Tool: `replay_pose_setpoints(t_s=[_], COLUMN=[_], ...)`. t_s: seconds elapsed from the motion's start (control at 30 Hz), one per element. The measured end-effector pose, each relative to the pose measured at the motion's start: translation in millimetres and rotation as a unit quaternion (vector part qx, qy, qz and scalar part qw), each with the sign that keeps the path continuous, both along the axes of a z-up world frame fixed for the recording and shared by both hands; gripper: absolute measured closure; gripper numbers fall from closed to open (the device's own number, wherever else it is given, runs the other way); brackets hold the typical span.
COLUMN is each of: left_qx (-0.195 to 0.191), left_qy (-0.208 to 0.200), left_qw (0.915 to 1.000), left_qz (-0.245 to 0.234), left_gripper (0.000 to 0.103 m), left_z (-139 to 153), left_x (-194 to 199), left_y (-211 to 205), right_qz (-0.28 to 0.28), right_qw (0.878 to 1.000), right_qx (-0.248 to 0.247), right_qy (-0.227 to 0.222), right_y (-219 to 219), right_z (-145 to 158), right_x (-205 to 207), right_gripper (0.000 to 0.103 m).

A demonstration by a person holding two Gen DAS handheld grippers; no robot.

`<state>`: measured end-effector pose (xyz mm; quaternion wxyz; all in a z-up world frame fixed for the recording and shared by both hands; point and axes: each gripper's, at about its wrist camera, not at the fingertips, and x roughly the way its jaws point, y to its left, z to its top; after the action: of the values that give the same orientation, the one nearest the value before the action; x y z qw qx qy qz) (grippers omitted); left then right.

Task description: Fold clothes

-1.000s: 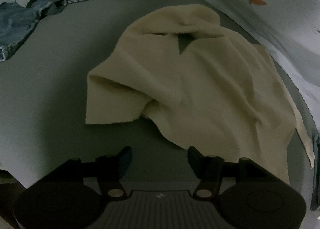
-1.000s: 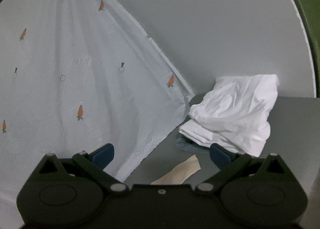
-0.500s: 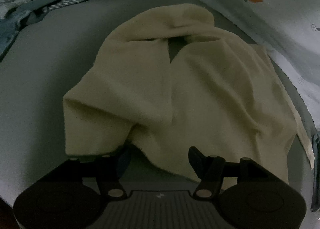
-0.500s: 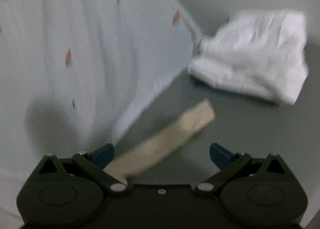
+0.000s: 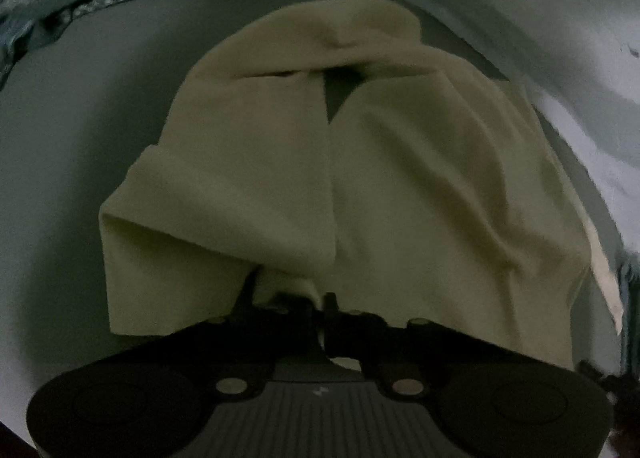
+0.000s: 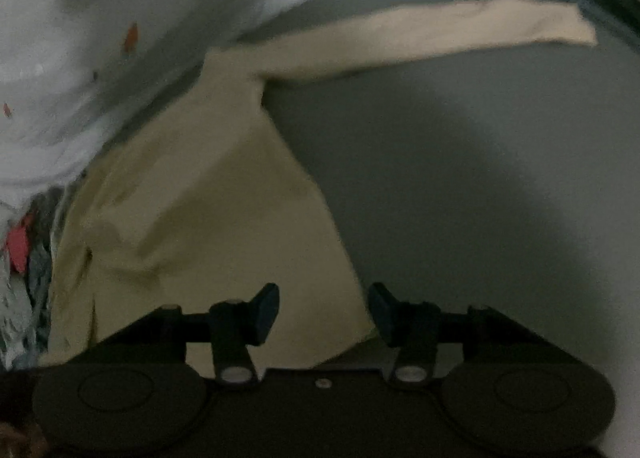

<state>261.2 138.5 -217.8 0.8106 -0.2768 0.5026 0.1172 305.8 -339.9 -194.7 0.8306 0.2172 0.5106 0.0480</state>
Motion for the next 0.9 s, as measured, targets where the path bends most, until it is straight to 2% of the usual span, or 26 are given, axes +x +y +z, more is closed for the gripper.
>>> replay_pose_setpoints(t_s=[0.03,0.07,0.13,0.17,0.27,0.43,0.53,0.57,0.63,0.67,0.7,0.73,0.77,0.9], left_qx=[-0.003,-0.006,-0.014,-0.017,-0.023,-0.033,-0.04,-0.044,-0.06,-0.062,-0.056,-0.045,-0.035,0.011], left_qy=[-0.002,-0.004,-0.007,-0.004,0.01,0.032,0.045,0.051,0.048,0.039,0.029,0.018,0.007,-0.037], left_qw=[1.0,0.9999,0.9996,0.9995,0.9992,0.9981,0.9972,0.9966,0.9951,0.9949,0.9955,0.9965,0.9974,0.998], left_qz=[0.005,0.01,0.022,0.026,0.031,0.04,0.045,0.048,0.062,0.069,0.071,0.068,0.062,0.049], left_gripper=[0.101,0.101,0.101,0.101,0.101,0.101,0.101,0.1,0.098,0.098,0.092,0.086,0.086,0.079], left_z=[-0.4,-0.7,-1.2,-0.3,4.9,13.5,18.7,17.8,17.6,21.3,27.4,34.3,41.3,64.7], left_x=[-1.2,-2.9,-6.3,-10.7,-30.0,-62.2,-81.4,-86.3,-90.0,-88.8,-85.0,-79.7,-73.1,-34.0], left_y=[0.7,1.1,1.8,1.6,-0.1,-2.9,-4.6,-5.8,-4.6,-3.0,-1.2,0.6,2.3,10.5], right_qz=[0.002,0.008,0.021,0.017,-0.006,-0.011,0.04,0.045,0.053,0.035,0.017,-0.002,-0.022,-0.077], right_qw=[1.0,0.999,0.997,0.999,0.999,0.997,0.998,0.999,0.998,0.999,0.999,0.999,0.998,0.992], right_qx=[-0.015,-0.032,-0.067,-0.043,0.036,0.073,0.044,0.024,-0.017,-0.025,-0.032,-0.039,-0.042,-0.08], right_qy=[-0.008,-0.009,-0.011,-0.01,-0.008,-0.013,0.015,0.019,0.027,0.012,-0.004,-0.021,-0.041,-0.062], right_y=[2.7,4.6,8.4,0.6,-24.3,-65.4,-67.7,-65.7,-61.9,-66.1,-70.6,-75.1,-80.4,-97.8], right_z=[-1.0,-0.5,0.7,-0.5,-1.4,24.0,25.7,26.5,28.4,32.8,37.3,41.8,46.3,51.3], right_x=[-0.7,-1.7,-3.9,-7.1,-18.6,-65.7,-87.8,-89.1,-91.2,-88.7,-85.9,-83.2,-75.9,-38.6], right_gripper=[0.056,0.061,0.087,0.098,0.1,0.101,0.1,0.098,0.085,0.064,0.046,0.044,0.046,0.045])
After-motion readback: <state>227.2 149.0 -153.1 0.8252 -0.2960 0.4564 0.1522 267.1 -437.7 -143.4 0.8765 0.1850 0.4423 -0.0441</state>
